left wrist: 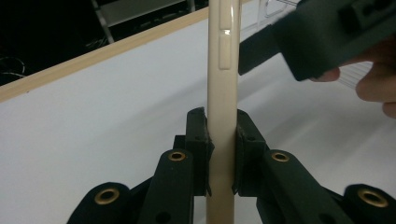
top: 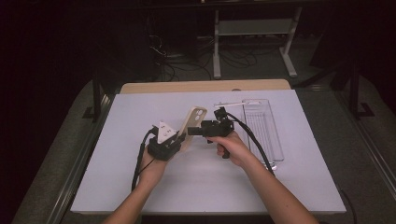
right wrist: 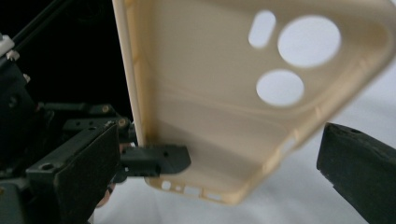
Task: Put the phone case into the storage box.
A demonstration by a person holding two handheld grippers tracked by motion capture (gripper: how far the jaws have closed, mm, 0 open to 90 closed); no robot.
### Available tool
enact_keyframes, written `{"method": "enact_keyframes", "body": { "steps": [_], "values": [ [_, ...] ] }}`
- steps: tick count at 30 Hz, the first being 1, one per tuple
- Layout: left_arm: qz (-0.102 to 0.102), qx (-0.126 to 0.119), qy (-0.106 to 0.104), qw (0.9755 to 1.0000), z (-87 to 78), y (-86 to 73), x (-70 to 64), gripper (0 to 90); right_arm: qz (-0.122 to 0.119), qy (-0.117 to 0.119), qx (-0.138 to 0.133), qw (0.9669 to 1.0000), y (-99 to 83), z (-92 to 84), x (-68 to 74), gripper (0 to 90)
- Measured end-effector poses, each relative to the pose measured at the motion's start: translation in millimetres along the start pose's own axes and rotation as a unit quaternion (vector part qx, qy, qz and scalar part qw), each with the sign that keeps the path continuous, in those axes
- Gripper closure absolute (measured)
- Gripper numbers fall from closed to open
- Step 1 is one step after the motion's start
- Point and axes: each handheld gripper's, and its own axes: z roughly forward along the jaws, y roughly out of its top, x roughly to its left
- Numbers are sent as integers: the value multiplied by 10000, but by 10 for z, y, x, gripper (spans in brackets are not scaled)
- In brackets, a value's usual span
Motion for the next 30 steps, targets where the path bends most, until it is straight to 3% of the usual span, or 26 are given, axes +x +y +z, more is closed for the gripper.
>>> {"method": "enact_keyframes", "body": {
  "steps": [15, 30],
  "values": [
    [184, 4, -145, 9997, 27, 21, -149, 789, 219, 62, -106, 9997, -10, 21, 22, 0],
    [181, -61, -201, 9996, 43, 25, -216, 789, 276, -25, -113, 9996, -20, 40, 25, 18]
  ]
}}
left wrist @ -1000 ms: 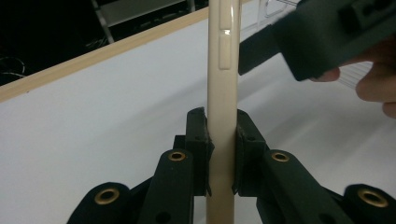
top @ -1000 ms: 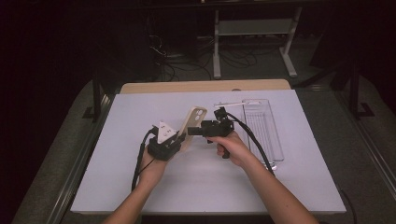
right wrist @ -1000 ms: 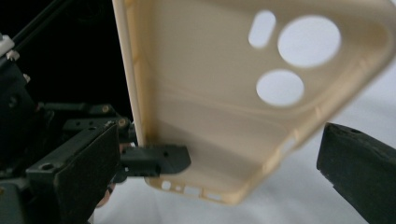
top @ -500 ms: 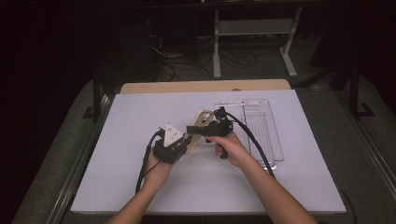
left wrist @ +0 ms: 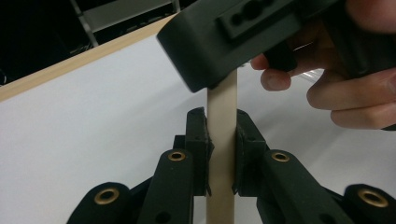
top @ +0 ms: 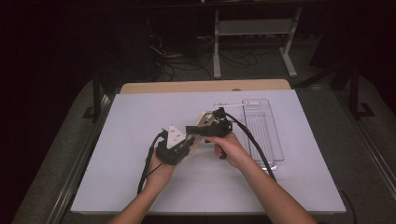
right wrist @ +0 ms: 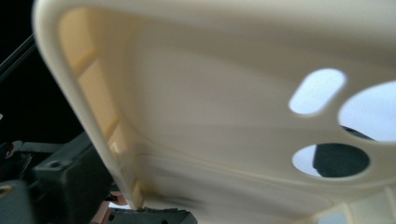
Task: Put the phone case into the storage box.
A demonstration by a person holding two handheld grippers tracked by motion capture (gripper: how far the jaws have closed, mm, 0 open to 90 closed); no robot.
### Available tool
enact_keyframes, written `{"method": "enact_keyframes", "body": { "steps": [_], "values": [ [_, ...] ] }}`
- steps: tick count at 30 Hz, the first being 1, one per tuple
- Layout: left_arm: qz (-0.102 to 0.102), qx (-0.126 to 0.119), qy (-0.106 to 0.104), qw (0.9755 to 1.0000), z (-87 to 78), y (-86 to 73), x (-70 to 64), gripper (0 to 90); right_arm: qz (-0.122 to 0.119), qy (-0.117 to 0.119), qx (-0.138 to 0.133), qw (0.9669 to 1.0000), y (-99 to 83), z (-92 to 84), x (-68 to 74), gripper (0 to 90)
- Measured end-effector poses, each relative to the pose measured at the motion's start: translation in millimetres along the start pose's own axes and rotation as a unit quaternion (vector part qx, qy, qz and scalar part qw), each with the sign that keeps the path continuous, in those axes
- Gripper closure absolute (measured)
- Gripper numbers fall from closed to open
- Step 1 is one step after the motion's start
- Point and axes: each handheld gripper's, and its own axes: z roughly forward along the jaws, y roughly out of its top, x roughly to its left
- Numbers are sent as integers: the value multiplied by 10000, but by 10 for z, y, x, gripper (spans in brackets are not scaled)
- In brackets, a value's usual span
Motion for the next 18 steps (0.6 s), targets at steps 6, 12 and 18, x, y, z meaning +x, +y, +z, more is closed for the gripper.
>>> {"method": "enact_keyframes", "body": {
  "steps": [6, 12, 18],
  "values": [
    [-27, 0, -11, 10000, 0, -2, 5, 788, -31, -58, -58, 10000, -1, -11, -11, 70],
    [-55, 43, -32, 10000, -1, -3, 10, 760, -57, -63, -75, 9999, -1, -17, -11, 83],
    [-137, 44, -180, 9997, 2, -3, 34, 595, -81, -89, -73, 9999, -5, -14, -12, 87]
  ]
}}
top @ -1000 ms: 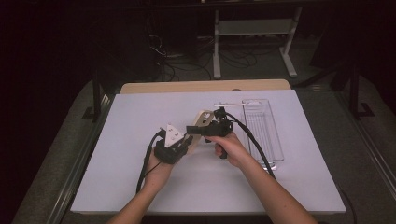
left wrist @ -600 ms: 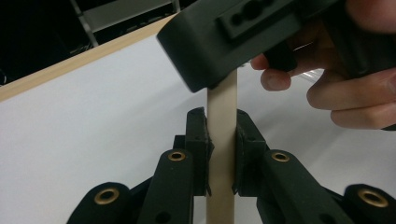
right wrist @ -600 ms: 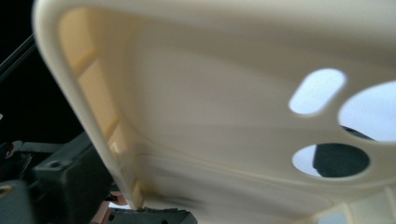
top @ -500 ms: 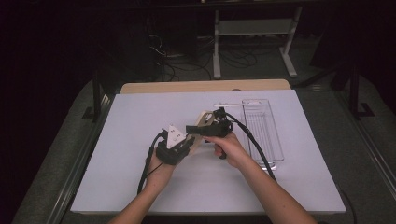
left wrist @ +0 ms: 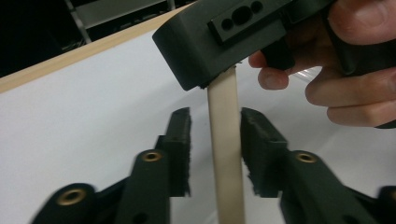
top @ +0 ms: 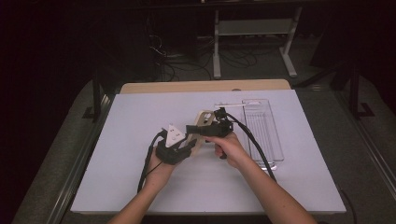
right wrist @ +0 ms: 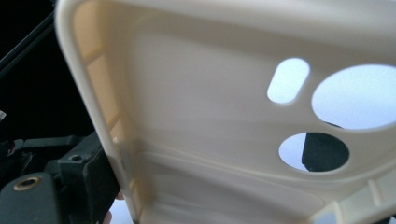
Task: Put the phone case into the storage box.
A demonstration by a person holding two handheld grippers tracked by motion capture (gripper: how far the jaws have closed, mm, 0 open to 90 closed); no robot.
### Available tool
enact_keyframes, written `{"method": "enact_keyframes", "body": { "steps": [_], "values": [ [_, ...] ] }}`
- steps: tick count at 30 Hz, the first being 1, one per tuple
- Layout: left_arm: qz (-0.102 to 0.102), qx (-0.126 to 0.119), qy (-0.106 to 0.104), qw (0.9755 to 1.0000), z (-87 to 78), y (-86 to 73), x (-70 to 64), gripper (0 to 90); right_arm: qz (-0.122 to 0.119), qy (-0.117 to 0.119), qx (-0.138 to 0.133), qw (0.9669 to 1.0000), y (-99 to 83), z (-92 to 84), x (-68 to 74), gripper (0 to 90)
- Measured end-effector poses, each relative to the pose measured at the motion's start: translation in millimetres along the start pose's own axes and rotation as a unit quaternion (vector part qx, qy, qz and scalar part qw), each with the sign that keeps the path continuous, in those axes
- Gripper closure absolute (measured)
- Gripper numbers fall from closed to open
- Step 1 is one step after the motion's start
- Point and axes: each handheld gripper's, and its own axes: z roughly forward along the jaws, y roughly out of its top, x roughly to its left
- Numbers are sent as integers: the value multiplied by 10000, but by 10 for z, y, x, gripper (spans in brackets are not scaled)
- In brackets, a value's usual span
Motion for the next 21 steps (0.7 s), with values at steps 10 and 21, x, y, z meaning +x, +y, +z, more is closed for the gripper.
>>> {"method": "enact_keyframes", "body": {
  "steps": [10, 21],
  "values": [
    [-22, 97, -516, 9986, -73, 13, 103, 382, -17, -43, 10, 10000, 0, -7, -9, 89],
    [44, 94, -1003, 9949, -230, -38, 298, 234, -98, -100, 12, 9999, 0, -16, -23, 91]
  ]
}}
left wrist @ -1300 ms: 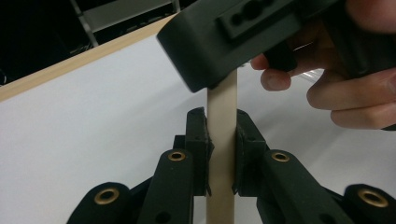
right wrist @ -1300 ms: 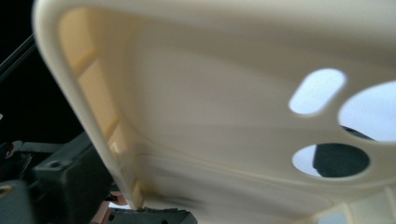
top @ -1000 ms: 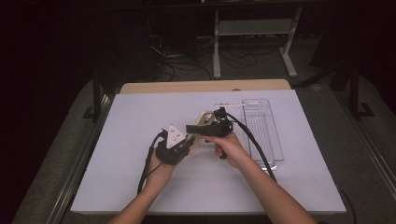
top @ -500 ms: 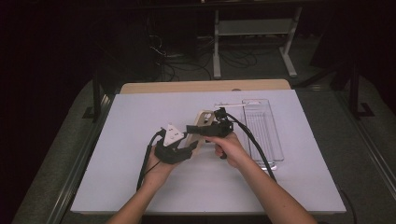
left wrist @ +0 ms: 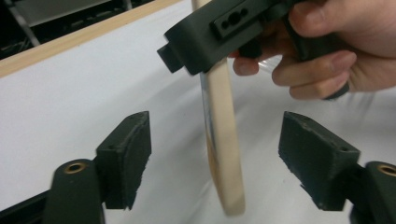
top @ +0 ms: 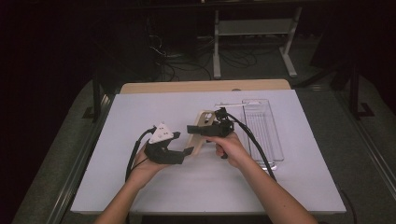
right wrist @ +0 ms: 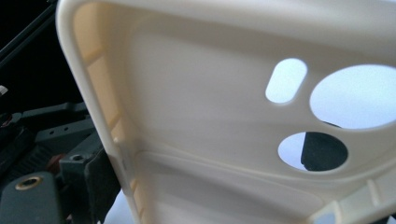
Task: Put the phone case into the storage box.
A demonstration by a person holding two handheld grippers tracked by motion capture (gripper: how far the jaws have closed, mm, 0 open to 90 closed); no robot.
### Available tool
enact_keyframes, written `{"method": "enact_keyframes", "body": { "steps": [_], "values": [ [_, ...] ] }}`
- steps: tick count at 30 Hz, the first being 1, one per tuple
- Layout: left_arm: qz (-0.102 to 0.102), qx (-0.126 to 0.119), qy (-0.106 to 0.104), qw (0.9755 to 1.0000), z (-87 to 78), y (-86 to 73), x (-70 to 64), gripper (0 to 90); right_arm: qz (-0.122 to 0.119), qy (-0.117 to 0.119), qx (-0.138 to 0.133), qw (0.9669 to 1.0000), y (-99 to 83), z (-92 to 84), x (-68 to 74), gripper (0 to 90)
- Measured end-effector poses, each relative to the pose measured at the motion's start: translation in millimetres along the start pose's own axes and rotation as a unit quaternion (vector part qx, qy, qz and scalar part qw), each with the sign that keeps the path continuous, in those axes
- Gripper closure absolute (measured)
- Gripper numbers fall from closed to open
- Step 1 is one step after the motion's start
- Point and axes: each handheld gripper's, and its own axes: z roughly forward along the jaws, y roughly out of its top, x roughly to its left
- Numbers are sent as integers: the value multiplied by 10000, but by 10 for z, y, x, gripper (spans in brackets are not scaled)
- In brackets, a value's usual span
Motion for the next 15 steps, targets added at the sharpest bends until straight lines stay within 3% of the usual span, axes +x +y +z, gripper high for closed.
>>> {"method": "enact_keyframes", "body": {
  "steps": [8, 11, 13, 15],
  "values": [
    [254, 102, -51, 9996, -136, -120, 82, 144, 23, 15, 12, 10000, 11, -22, 7, 93],
    [245, 71, -87, 9996, -195, -180, 113, 132, 44, 8, 12, 10000, 17, -32, 7, 93],
    [273, 54, -69, 9996, -229, -226, 130, 127, -147, -3, -98, 9998, 24, -28, -18, 93],
    [285, 65, -42, 9996, -261, -298, 154, 97, -92, 4, -73, 9999, 27, -37, -11, 94]
  ]
}}
